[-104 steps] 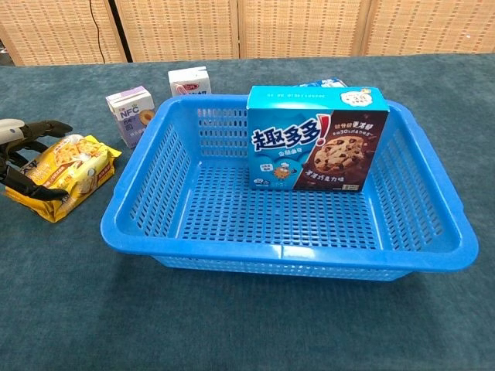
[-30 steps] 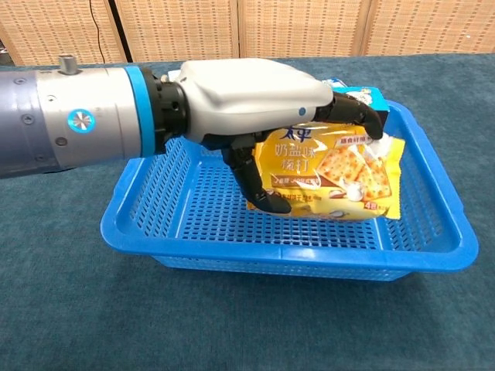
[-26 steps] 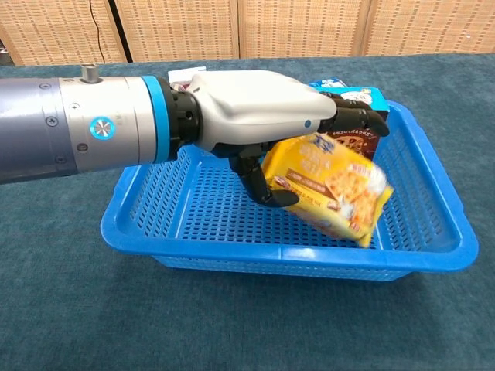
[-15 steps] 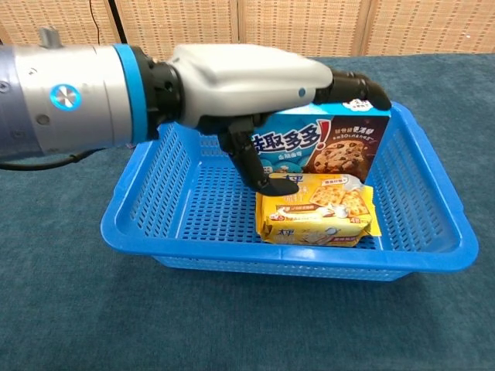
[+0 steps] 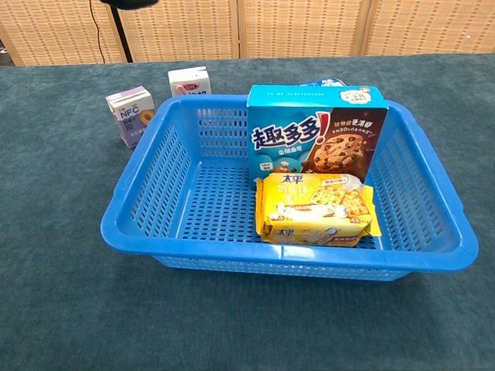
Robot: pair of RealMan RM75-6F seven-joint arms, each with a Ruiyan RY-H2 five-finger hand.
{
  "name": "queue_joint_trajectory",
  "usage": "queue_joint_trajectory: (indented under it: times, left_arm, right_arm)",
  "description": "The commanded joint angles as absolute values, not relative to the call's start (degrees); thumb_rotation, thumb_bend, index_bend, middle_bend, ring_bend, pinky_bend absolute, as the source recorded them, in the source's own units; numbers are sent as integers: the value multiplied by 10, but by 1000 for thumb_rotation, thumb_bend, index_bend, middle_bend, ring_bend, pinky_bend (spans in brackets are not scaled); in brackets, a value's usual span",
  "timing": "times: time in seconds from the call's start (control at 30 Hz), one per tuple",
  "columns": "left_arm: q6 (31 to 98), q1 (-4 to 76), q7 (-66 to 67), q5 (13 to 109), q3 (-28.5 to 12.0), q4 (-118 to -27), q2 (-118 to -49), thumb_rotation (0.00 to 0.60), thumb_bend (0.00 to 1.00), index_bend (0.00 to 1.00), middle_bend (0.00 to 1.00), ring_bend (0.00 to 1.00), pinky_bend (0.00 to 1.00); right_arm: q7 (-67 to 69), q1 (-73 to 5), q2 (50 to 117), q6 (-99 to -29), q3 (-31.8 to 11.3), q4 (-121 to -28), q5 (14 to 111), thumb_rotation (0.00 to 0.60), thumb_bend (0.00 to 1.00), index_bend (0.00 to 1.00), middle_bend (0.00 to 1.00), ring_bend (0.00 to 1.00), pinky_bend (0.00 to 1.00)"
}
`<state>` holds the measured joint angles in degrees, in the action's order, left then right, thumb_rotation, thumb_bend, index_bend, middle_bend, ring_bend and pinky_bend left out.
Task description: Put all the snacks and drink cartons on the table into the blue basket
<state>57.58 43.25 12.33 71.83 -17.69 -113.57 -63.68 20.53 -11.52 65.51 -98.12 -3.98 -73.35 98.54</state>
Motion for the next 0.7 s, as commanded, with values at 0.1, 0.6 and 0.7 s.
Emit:
queue_joint_trajectory:
  times: [0.1, 0.6, 0.7]
  left_arm:
    - [541, 431, 80, 639, -181, -1033, -635, 600, 293, 0, 0, 0, 0]
    - [443, 485, 86, 495, -147, -887, -720, 600, 171, 0, 0, 0, 0]
    - [435, 496, 99, 451, -141, -869, -731, 600, 128, 0, 0, 0, 0]
  right_arm:
    - [199, -119, 657, -976, -39, -737, 988, 600, 0, 0, 0, 0, 0]
    - [202, -125, 660, -958, -40, -729, 978, 600, 0, 0, 0, 0, 0]
    - [205, -126, 660, -955, -40, -728, 977, 600, 0, 0, 0, 0, 0]
